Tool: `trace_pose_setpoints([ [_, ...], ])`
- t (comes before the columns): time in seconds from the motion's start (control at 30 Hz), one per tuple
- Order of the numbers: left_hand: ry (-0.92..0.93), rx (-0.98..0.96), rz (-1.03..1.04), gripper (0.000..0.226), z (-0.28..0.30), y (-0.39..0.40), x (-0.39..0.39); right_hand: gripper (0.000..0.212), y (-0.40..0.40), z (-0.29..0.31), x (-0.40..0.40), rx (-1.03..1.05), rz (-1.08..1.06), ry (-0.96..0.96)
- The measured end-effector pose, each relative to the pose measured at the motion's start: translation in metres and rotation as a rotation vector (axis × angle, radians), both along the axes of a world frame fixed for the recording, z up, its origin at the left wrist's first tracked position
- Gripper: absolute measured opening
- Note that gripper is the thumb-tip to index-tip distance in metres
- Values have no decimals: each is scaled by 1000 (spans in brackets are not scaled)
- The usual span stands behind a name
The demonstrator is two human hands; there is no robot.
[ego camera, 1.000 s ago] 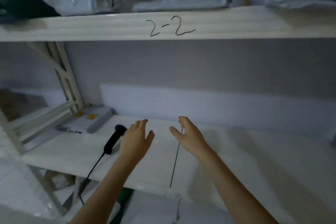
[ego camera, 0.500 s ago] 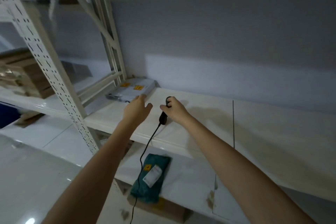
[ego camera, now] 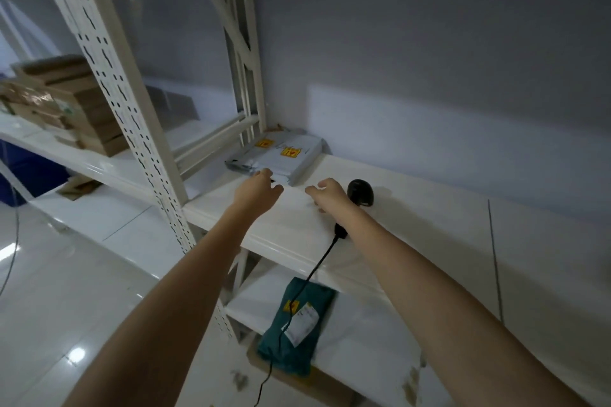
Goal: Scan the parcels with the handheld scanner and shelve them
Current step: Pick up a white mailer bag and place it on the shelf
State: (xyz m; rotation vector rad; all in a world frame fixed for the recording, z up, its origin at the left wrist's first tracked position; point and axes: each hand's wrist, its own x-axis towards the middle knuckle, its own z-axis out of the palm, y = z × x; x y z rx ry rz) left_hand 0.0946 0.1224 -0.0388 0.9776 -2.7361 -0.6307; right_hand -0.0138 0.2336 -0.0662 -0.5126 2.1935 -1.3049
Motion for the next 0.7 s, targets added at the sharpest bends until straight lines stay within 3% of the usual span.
trace_pose_setpoints([
  [0.1, -29, 36, 2, 50, -5, -25, -18, 38, -30, -1, -19, -43, -25, -94],
  [0.47, -111, 72, 31, 53, -31, -105, -83, 46, -105, -26, -76, -97, -191, -287],
  [0.7, -197, 88, 114, 72, -49, -171, -103, 40, -142, -46, -89, -122, -326, -323],
])
